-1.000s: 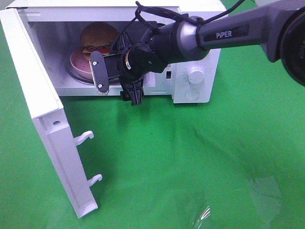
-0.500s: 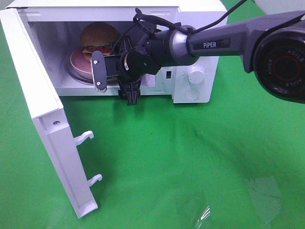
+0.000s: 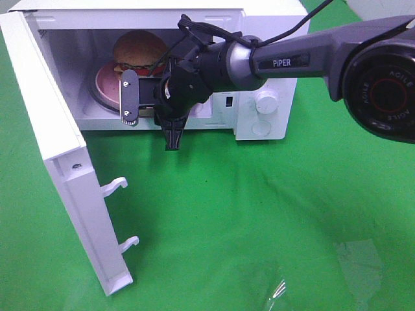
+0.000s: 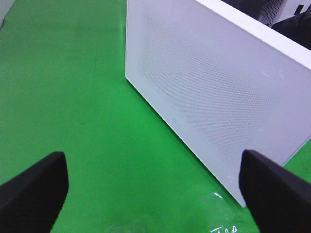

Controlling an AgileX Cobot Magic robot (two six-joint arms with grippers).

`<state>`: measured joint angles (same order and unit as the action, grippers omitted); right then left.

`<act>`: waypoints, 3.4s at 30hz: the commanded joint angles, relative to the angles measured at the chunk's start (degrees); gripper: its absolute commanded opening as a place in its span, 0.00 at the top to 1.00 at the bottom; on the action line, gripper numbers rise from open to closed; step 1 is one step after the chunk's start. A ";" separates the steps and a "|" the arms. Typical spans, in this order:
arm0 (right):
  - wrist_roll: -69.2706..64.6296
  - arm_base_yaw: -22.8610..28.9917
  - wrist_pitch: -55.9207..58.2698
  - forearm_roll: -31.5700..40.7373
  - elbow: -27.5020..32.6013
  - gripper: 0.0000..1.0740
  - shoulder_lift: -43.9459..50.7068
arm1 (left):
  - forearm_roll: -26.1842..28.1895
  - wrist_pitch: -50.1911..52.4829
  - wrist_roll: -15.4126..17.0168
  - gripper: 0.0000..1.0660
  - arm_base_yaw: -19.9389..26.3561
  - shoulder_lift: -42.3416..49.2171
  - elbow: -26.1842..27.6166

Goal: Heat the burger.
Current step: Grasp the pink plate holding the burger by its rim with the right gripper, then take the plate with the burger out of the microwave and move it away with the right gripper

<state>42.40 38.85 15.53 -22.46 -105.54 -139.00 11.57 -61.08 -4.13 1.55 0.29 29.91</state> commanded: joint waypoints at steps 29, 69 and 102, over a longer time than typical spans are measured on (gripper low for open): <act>17.82 0.80 3.09 4.87 3.84 1.00 9.22 | 0.17 0.46 0.23 0.18 0.17 0.23 -0.17; 35.01 3.50 -25.95 9.68 39.08 1.00 26.87 | 0.17 0.46 0.23 0.18 0.17 0.23 -0.17; 34.61 3.50 -28.82 11.29 58.38 1.00 41.77 | 0.17 0.46 0.23 0.18 0.17 0.23 -0.17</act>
<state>76.78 42.23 -8.88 -10.89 -46.87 -99.01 11.52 -61.08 -4.13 1.55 0.29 29.91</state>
